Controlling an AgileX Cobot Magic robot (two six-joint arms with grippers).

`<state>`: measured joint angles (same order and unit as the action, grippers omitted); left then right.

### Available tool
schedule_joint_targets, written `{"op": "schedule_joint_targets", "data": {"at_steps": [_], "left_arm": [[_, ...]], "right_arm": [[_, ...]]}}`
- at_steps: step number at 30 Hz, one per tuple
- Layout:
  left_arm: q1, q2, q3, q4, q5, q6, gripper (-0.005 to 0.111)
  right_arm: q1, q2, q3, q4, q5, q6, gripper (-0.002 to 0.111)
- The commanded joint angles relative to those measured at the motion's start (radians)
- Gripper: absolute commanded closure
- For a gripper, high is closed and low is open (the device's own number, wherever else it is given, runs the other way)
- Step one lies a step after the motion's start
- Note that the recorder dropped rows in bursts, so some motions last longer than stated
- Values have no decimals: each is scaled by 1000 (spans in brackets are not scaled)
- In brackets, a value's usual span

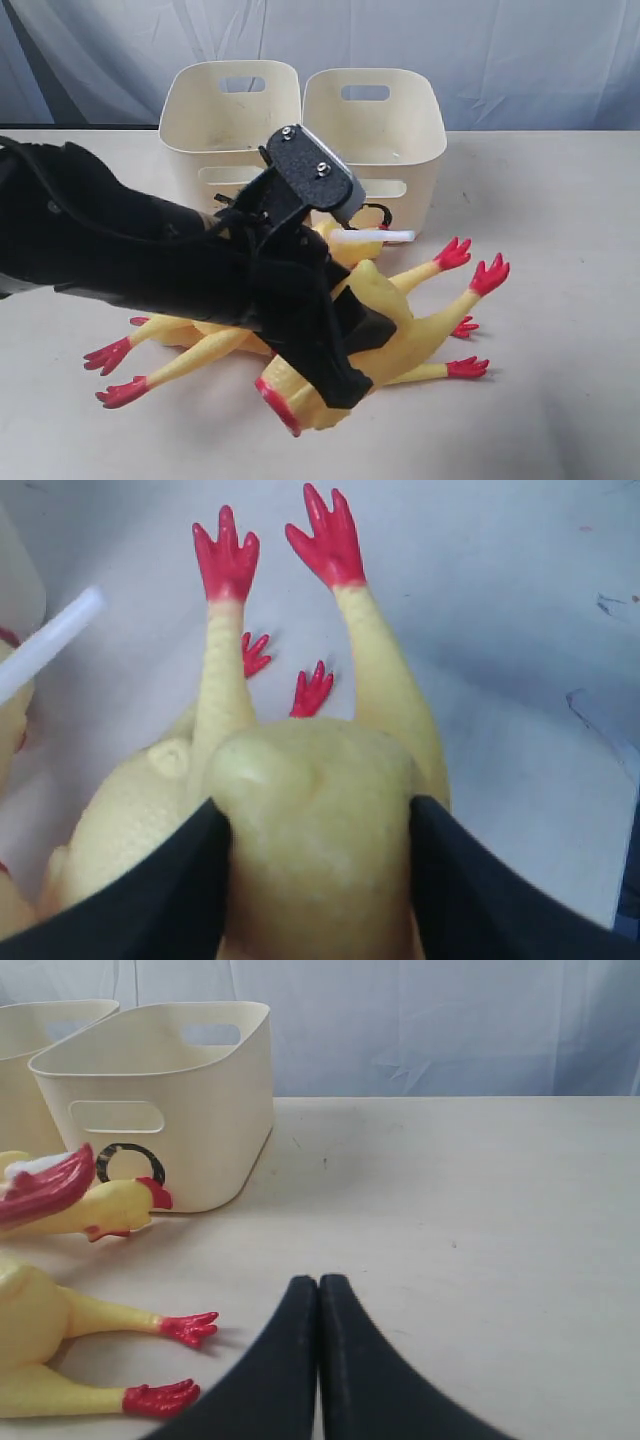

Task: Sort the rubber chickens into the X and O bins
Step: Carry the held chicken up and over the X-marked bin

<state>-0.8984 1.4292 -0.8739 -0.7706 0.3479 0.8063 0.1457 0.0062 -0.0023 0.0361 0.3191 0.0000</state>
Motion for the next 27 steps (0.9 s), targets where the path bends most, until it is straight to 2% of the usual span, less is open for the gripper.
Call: {"op": "schedule_joint_targets", "data": {"at_steps": [1,5,8,20,27], "left_arm": [[-1,-9,-49,10,-111,24,107],[-1,-9,-78,57,-313,24,107],[13,-9,-89,99,-369,24,107],[255,-1,-117,174,-556,24,107],[349,75,-178,198,-582,24,107]], "right_arm": [[-5,-6,2,0,-8,0,109],[-5,-6,2,0,-8,0,109],[-5,-6,2,0,-8,0,109],[-5,-6,2,0,-8,0,109],[-5,-6,2,0,-8,0,109]]}}
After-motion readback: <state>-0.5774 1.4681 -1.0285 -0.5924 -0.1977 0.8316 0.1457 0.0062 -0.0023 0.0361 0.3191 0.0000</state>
